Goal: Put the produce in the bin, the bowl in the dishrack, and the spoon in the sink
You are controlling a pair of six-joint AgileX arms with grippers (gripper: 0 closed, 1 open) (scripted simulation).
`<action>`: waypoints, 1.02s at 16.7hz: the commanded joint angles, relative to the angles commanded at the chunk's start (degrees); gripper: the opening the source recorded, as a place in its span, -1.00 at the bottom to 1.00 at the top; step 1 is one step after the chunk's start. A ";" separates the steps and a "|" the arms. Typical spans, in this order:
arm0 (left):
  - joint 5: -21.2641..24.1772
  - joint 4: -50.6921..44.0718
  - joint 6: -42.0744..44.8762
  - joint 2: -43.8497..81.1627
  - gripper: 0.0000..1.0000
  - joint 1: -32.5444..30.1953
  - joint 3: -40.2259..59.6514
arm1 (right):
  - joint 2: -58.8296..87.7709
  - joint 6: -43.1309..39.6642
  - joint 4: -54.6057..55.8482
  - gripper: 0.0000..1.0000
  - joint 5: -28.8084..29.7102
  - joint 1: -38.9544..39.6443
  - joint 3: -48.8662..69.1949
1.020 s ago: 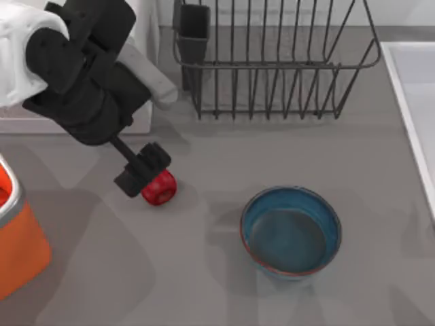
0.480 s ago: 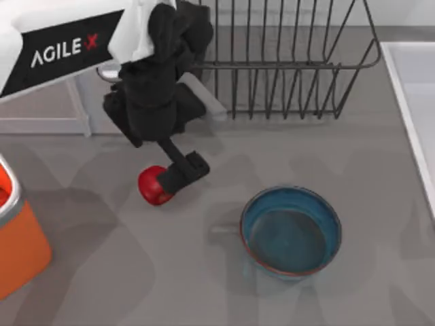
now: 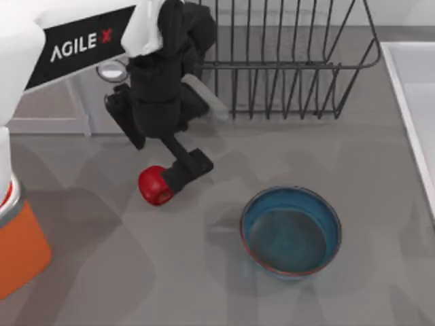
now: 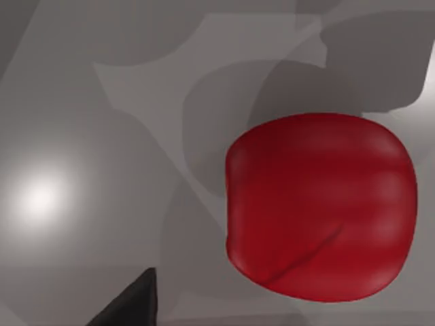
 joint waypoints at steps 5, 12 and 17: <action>-0.02 0.27 0.00 -0.03 1.00 -0.15 -0.30 | 0.00 0.00 0.00 1.00 0.00 0.00 0.00; 0.00 12.89 0.56 3.06 1.00 0.55 -9.43 | 0.00 0.00 0.00 1.00 0.00 0.00 0.00; -0.01 14.21 0.66 3.61 1.00 0.62 -10.56 | 0.00 0.00 0.00 1.00 0.00 0.00 0.00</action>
